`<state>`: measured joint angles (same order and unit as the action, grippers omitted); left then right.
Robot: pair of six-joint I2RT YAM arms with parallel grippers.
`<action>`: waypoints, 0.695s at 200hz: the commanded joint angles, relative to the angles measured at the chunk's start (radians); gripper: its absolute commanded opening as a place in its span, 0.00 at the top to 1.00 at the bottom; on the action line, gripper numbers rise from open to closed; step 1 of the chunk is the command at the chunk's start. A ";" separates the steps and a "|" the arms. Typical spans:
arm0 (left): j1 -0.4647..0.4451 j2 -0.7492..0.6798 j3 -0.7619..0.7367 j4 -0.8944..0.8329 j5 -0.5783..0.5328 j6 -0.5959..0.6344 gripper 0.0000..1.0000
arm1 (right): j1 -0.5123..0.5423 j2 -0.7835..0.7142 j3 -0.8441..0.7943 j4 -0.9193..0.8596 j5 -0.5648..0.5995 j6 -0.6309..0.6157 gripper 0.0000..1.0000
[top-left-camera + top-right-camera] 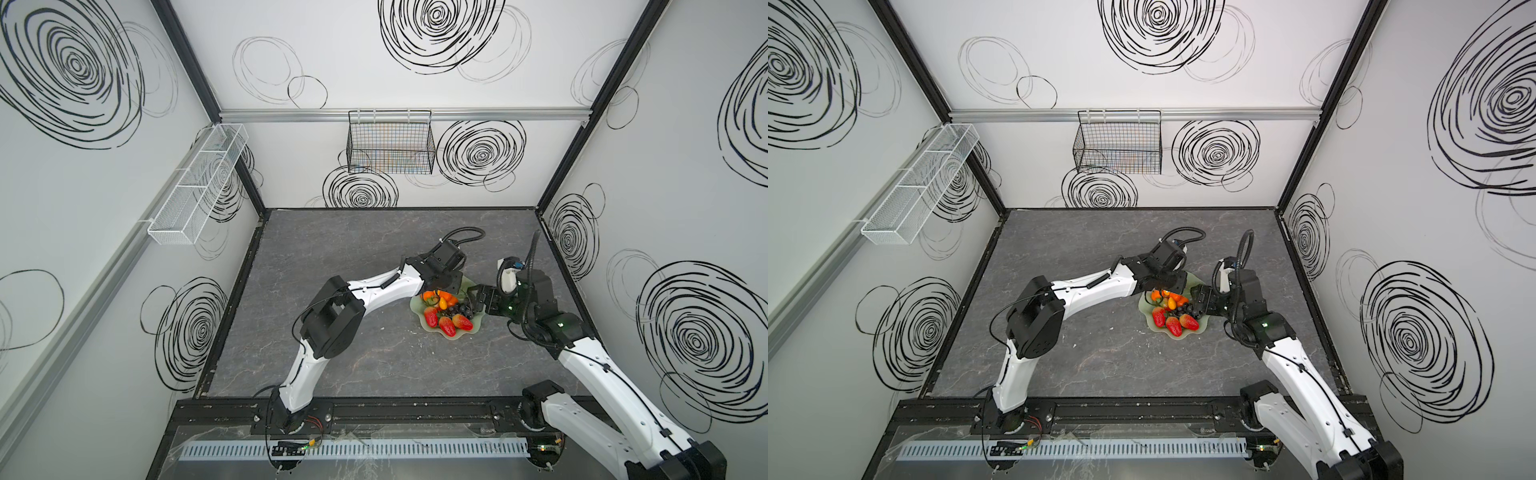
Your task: Place and organize the fake fruits in the fruit bowl
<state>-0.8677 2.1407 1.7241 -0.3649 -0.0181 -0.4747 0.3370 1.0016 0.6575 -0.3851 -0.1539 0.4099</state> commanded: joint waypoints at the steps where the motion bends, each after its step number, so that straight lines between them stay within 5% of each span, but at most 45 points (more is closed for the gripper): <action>1: 0.012 0.028 0.056 -0.017 -0.025 0.018 0.66 | -0.010 0.010 -0.007 0.017 -0.015 -0.016 0.12; 72: 0.021 -0.026 0.061 -0.044 -0.057 0.029 0.57 | -0.017 -0.001 -0.005 0.012 -0.012 -0.018 0.12; 139: 0.018 -0.375 -0.212 0.048 -0.125 0.031 0.44 | -0.021 -0.061 -0.018 0.008 0.077 0.030 0.09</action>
<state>-0.8547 1.9339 1.6226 -0.3923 -0.0902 -0.4519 0.3241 0.9466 0.6548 -0.3855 -0.1337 0.4114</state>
